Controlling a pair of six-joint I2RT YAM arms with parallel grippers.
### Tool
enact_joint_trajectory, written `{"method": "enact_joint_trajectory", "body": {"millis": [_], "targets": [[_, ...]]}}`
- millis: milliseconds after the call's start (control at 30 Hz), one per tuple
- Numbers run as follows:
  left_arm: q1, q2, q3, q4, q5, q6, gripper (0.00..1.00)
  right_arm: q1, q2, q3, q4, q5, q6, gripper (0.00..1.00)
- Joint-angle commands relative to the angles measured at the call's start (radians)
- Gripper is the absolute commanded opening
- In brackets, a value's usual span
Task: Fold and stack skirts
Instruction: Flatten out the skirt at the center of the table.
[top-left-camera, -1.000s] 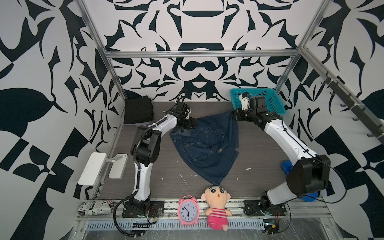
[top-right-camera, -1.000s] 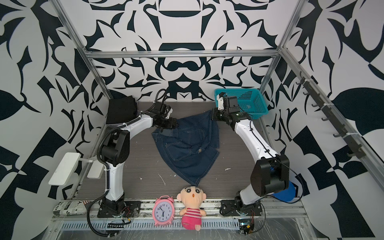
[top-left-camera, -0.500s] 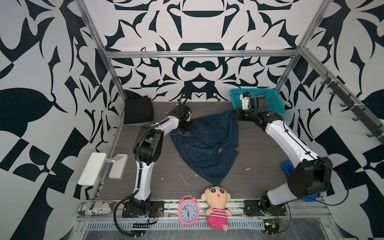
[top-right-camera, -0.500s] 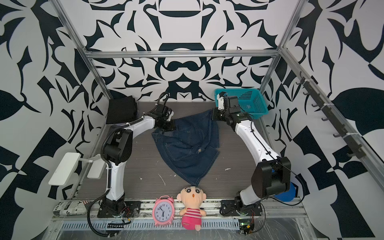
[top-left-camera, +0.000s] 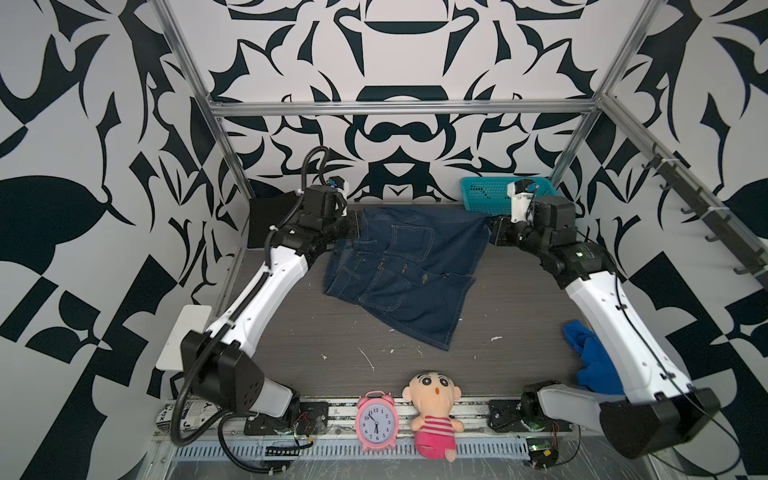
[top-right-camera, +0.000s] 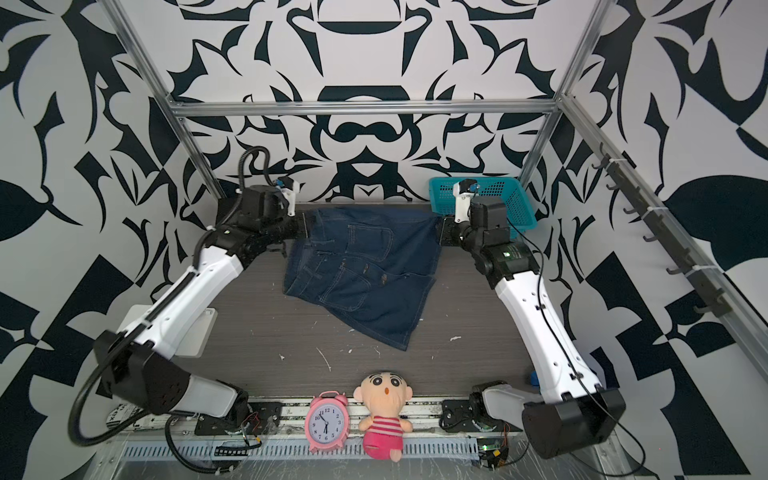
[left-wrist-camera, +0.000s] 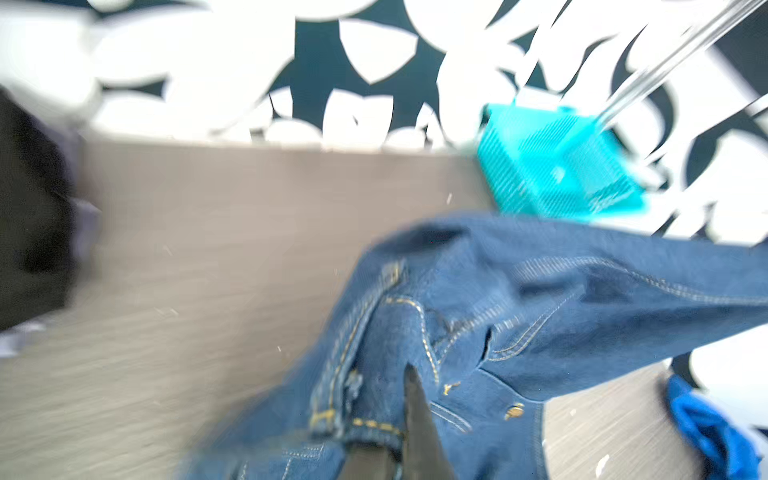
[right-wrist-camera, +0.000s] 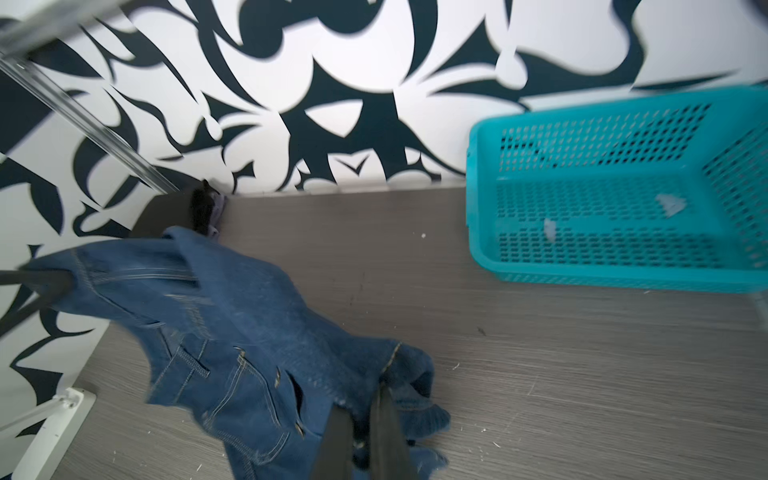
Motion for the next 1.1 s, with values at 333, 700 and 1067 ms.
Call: {"method": "enact_joint_trajectory", "body": {"millis": [333,700,1067], "targets": [[0.0,-0.307,0.04,-0.148,0.163,-0.058,0.0,0.001,-0.246,0.192,-0.156,0.15,-0.095,0.0],[0.091,-0.265,0.005,-0.103,0.2,-0.037,0.0,0.001,-0.028,0.38,-0.173,0.137,-0.147,0.0],[0.329,0.297,0.007,0.155,0.406,0.036,0.12,0.001,0.513,0.395,0.18,0.029,-0.038,0.19]]}}
